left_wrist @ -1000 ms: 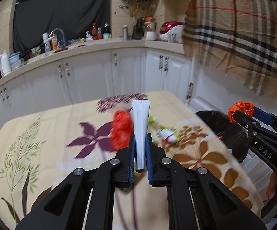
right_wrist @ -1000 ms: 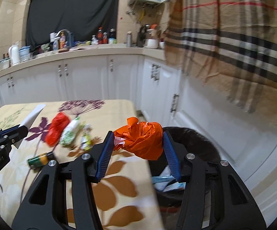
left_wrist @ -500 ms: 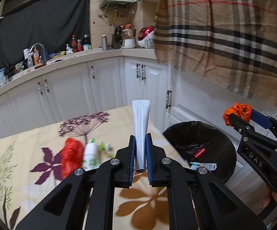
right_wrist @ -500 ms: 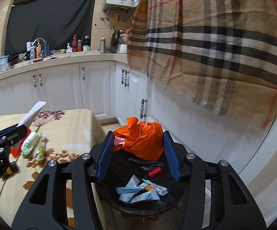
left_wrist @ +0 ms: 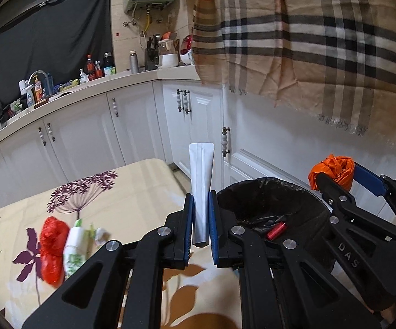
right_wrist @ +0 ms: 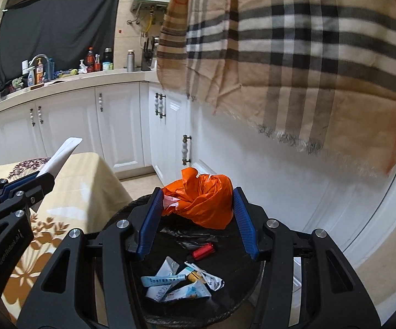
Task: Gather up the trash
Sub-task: 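Carry the orange bag and white strip over the black bin and open both tools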
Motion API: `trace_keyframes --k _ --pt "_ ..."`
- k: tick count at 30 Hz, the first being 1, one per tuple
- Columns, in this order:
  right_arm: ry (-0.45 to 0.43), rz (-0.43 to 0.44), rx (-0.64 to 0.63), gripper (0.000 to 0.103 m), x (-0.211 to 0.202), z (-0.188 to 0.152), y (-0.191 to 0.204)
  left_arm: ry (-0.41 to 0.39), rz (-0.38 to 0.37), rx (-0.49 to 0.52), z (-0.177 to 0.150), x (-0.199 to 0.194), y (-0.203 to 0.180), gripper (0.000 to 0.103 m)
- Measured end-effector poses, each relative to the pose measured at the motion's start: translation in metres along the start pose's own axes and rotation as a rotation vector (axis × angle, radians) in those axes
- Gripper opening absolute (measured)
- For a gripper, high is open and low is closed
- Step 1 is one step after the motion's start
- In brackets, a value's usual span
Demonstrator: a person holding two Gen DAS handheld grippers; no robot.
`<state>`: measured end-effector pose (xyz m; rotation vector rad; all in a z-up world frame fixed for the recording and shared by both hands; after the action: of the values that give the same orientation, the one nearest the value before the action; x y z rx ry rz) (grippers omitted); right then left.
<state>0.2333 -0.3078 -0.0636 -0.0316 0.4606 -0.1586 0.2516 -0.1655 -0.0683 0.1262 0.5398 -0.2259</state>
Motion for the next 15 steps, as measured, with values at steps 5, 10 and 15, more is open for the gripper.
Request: trace_keyframes --k 5,10,15 --pt "0.021 -0.007 0.024 0.050 0.019 -0.007 -0.009 0.012 -0.002 0.017 0.001 0.017 -0.013 0.013" --pt "0.044 -0.003 0.039 0.052 0.036 -0.012 -0.015 0.041 -0.011 0.040 0.004 0.033 -0.026 0.016" --pt "0.068 -0.009 0.074 0.058 0.047 -0.018 -0.023 0.055 -0.017 0.040 0.006 0.038 -0.028 0.023"
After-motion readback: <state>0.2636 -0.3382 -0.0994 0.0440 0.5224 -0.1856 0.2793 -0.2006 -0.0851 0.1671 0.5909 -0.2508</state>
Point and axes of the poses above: each gripper's, at about its wrist camera, not at the fingertips, and x roughly the way its jaws point, y to its left, z to its top, the point moved 7 cm from there along x, roughly the way its jaws point, and after that the axes turned 1 degree about y, right-handed, at the moved point
